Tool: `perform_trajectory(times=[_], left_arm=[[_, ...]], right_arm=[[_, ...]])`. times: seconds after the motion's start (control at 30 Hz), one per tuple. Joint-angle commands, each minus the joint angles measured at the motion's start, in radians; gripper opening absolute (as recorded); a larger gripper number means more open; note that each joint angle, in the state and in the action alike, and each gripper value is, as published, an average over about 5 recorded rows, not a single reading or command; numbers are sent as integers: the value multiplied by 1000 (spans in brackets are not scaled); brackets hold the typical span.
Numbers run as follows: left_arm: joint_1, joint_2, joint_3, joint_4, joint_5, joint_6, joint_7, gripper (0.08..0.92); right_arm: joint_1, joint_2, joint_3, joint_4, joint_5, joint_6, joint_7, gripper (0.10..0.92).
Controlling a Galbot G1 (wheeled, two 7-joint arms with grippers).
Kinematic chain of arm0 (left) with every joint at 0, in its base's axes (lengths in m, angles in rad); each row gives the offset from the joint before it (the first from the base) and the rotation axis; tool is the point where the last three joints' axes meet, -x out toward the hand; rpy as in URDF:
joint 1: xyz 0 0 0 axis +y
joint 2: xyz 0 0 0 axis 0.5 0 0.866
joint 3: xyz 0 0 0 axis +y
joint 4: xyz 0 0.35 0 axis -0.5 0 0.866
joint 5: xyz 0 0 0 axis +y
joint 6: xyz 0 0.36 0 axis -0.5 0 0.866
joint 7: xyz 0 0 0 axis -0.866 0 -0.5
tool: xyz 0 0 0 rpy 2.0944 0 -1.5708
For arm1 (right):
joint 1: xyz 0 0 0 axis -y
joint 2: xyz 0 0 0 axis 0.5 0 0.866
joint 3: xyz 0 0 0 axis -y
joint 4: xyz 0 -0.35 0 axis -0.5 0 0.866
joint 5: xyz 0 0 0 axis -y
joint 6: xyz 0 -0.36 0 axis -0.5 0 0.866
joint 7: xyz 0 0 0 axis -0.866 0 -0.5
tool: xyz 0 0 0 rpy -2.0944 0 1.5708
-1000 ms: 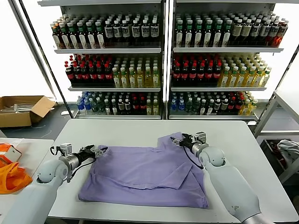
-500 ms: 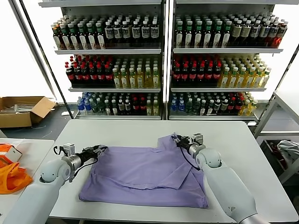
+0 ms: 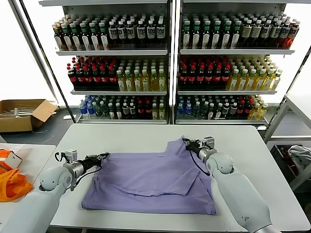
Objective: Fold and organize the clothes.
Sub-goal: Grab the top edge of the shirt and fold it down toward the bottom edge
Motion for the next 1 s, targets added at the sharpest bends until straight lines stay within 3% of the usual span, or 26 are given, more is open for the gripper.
perform_trajectory(times=[0.03, 0.53, 0.8, 1.0], left_arm=[[141, 23, -131, -217, -30, 6, -22, 87], [439, 49, -294, -533, -32, 7, -76, 86], [634, 34, -366, -586, 42, 9, -62, 86], [715, 15, -396, -585, 133, -6, -27, 86]], right_arm=[[-132, -66, 77, 312, 65, -26, 36, 106], [-616, -189, 300, 783, 106, -30, 63, 106], [-858, -183, 368, 861, -1, 7, 38, 106], [-976, -168, 383, 869, -97, 55, 12, 106]])
